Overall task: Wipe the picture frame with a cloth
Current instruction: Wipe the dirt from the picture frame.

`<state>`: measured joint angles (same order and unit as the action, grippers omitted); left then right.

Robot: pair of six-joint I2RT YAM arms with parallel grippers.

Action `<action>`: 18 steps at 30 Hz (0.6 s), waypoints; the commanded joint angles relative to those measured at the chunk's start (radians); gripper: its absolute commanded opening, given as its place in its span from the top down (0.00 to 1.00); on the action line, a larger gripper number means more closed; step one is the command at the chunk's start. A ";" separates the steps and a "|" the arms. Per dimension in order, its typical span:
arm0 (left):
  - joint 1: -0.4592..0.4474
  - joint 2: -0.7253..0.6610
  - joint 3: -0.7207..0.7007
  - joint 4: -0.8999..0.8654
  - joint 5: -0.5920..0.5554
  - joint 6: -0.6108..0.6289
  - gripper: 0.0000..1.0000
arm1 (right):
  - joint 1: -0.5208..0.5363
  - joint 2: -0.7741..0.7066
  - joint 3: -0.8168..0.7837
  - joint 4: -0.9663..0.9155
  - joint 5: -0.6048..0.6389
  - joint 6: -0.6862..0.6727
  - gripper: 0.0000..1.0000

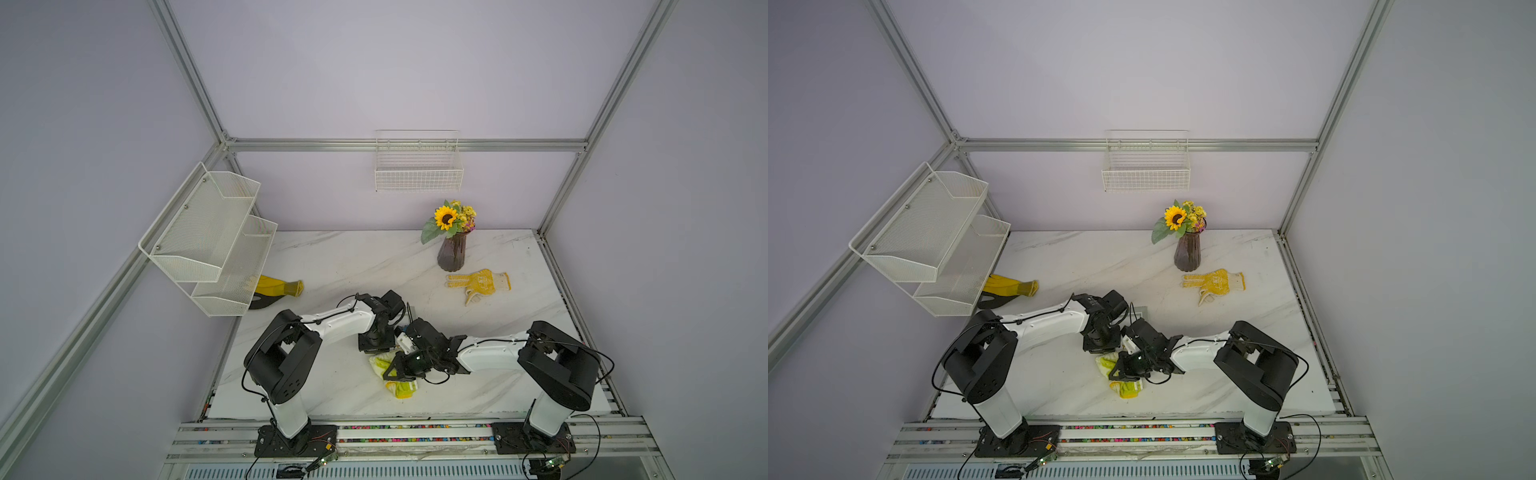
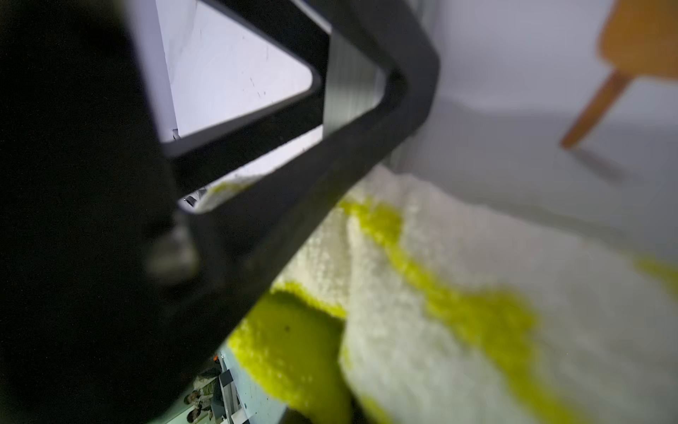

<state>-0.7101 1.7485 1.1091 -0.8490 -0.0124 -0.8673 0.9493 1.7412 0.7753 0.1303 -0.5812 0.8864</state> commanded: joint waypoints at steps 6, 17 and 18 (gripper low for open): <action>-0.006 0.061 -0.028 0.069 -0.015 0.030 0.89 | -0.013 -0.231 -0.148 -0.123 0.159 0.012 1.00; -0.007 0.096 0.012 0.054 -0.093 0.120 0.81 | -0.072 -0.304 -0.166 -0.240 0.305 -0.053 1.00; -0.008 0.097 0.018 0.049 -0.101 0.129 0.79 | -0.073 -0.300 -0.156 -0.241 0.314 -0.058 1.00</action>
<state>-0.7116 1.7775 1.1439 -0.8455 -0.0334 -0.7948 0.8814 1.4193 0.5819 -0.0719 -0.3389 0.8715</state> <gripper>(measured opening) 0.249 0.104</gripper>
